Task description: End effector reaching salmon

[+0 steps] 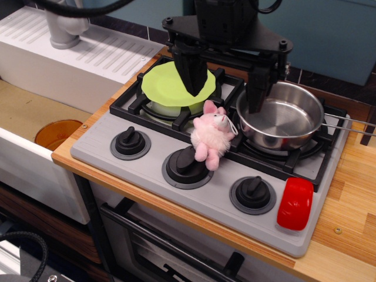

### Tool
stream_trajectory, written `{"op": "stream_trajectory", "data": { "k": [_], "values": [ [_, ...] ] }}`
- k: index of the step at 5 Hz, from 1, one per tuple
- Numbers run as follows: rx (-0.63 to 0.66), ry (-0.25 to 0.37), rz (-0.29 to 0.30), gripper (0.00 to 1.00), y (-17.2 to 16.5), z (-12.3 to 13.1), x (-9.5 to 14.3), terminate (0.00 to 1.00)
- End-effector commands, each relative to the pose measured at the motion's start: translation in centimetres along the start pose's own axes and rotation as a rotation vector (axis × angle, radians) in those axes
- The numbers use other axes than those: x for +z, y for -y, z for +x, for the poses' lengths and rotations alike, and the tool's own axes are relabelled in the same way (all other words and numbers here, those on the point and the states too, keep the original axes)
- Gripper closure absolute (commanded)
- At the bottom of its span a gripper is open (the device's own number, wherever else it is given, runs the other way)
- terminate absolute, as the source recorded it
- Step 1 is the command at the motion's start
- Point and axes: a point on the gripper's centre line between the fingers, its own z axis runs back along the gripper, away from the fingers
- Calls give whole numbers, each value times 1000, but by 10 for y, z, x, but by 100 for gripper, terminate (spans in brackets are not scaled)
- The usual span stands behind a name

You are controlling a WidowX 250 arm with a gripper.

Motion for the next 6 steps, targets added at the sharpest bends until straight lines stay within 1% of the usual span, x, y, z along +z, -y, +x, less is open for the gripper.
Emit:
{"op": "stream_trajectory", "data": {
  "k": [1,2,4,5,6],
  "values": [
    [0,0,0,0,0,0,0,0],
    [49,20,5,0,25,-5,-12,0],
    [123,73,-3,0,66,-15,-43,0],
    [148,121,-3,0,84,-18,-63,0],
    [152,152,-17,0,94,-19,-79,0]
  ]
}}
